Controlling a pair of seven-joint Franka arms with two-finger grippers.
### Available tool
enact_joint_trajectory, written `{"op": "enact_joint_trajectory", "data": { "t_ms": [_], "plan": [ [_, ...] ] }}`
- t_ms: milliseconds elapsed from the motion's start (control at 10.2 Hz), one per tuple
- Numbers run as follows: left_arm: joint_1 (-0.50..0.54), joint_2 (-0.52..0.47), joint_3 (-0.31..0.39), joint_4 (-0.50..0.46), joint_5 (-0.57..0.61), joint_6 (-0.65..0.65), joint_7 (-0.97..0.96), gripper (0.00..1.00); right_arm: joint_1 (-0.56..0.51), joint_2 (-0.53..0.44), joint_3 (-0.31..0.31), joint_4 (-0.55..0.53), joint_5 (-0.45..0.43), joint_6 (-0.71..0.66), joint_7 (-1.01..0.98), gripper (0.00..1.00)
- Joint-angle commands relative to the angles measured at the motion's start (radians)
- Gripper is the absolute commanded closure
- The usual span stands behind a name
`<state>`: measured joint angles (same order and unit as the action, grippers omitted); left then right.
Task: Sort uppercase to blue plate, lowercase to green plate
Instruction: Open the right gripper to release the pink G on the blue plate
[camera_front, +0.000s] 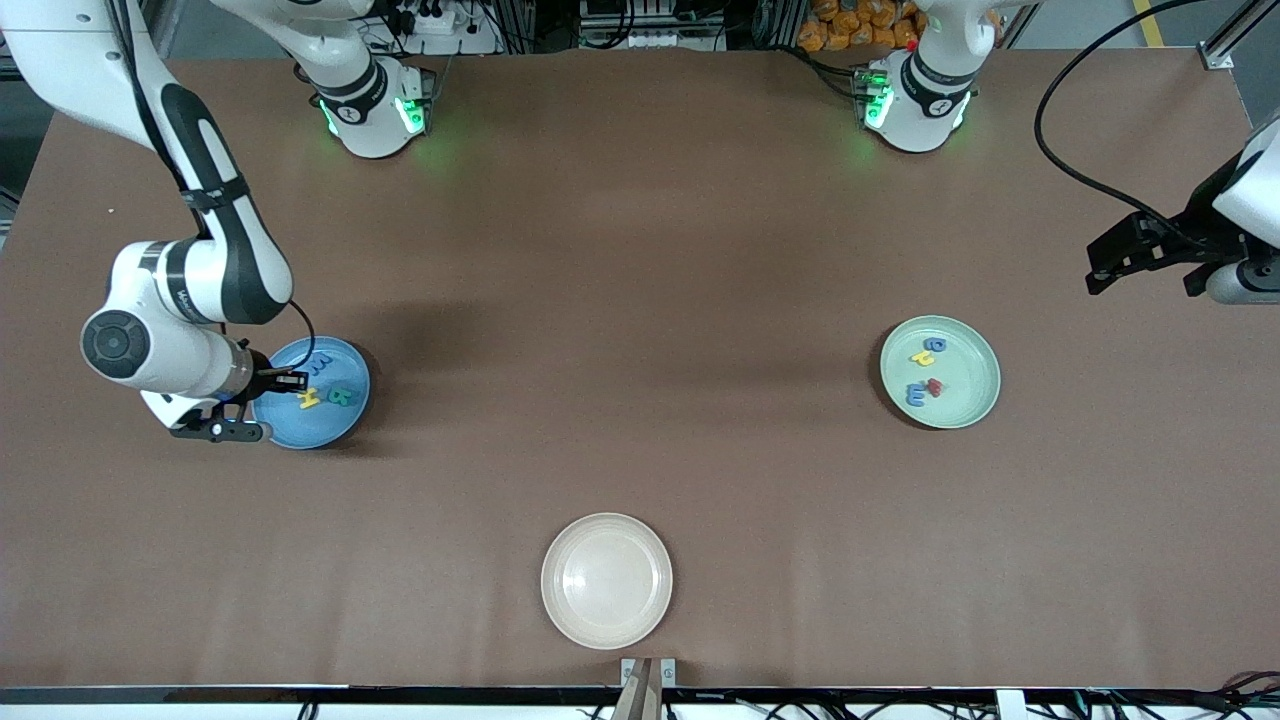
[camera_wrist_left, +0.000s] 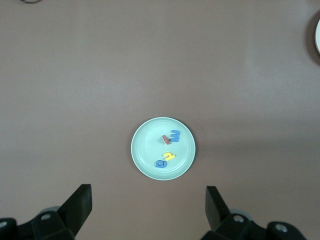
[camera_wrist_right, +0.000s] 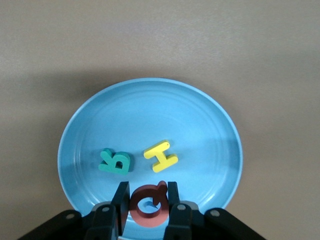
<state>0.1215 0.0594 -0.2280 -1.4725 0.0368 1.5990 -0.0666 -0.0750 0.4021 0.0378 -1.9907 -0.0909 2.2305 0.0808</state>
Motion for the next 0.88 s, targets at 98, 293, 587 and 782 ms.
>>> {"op": "enact_joint_trajectory", "data": {
  "t_ms": [98,293,587,782],
  "plan": [
    [0.01,-0.006,-0.002,0.003,0.02,-0.008,-0.019,0.0,0.003,-0.023,0.004,-0.01,0.016,0.0,0.002,0.0],
    [0.012,-0.006,-0.002,0.001,0.02,-0.008,-0.018,0.0,0.008,-0.08,0.004,-0.007,0.016,-0.046,-0.001,0.0],
    [0.015,-0.004,-0.002,0.003,0.018,-0.008,-0.019,0.0,0.008,-0.224,0.008,0.0,0.017,-0.139,-0.007,0.0],
    [0.009,0.003,-0.002,0.001,0.02,-0.008,-0.021,0.0,0.006,-0.32,0.01,0.013,0.019,-0.184,-0.01,0.0]
  ]
}}
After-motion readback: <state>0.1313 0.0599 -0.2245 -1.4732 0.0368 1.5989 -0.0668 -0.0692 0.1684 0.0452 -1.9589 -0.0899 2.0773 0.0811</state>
